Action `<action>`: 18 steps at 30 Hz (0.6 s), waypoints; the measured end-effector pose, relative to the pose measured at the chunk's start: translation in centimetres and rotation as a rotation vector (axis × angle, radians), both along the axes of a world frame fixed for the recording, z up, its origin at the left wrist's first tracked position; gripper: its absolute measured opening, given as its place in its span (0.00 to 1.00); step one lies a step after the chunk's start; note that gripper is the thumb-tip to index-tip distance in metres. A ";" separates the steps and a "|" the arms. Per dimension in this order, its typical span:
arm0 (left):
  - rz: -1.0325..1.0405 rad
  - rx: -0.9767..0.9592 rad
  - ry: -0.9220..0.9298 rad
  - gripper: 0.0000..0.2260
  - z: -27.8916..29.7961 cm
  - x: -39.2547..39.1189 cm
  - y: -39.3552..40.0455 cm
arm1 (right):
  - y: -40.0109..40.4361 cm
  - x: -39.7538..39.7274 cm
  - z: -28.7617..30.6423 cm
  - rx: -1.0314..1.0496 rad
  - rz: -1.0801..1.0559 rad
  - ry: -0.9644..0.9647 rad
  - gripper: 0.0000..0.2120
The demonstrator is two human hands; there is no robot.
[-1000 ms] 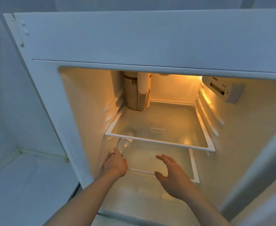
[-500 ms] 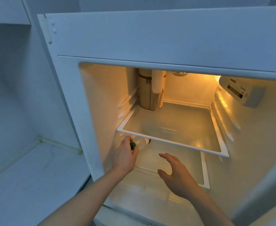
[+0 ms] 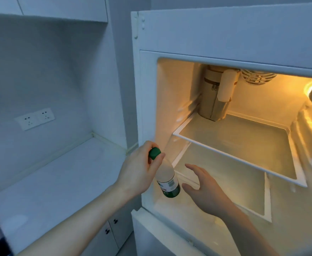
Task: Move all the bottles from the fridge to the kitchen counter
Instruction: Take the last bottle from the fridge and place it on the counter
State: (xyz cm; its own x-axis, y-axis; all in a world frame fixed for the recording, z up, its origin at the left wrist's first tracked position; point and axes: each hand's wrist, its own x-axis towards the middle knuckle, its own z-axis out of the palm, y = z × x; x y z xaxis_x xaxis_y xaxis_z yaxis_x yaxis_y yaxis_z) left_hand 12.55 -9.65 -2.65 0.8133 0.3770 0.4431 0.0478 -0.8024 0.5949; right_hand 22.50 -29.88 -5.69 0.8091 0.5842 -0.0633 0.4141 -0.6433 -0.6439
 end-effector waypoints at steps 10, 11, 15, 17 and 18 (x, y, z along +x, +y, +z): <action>0.324 0.015 0.157 0.09 -0.1 -19.6 6.4 | 10.9 -10.9 0.6 0.029 0.418 -0.007 0.25; 0.367 0.016 0.177 0.10 -0.2 -22.3 7.0 | 12.3 -12.8 0.6 0.022 0.461 0.007 0.25; 0.524 0.003 0.225 0.10 -0.5 -33.4 8.5 | 17.3 -21.4 0.4 0.003 0.663 -0.007 0.25; 0.623 0.006 0.241 0.10 -0.4 -39.4 8.8 | 19.6 -26.3 0.4 -0.002 0.765 -0.026 0.26; 0.666 0.013 0.256 0.10 -0.4 -42.1 8.7 | 20.6 -28.5 0.4 -0.011 0.804 -0.027 0.26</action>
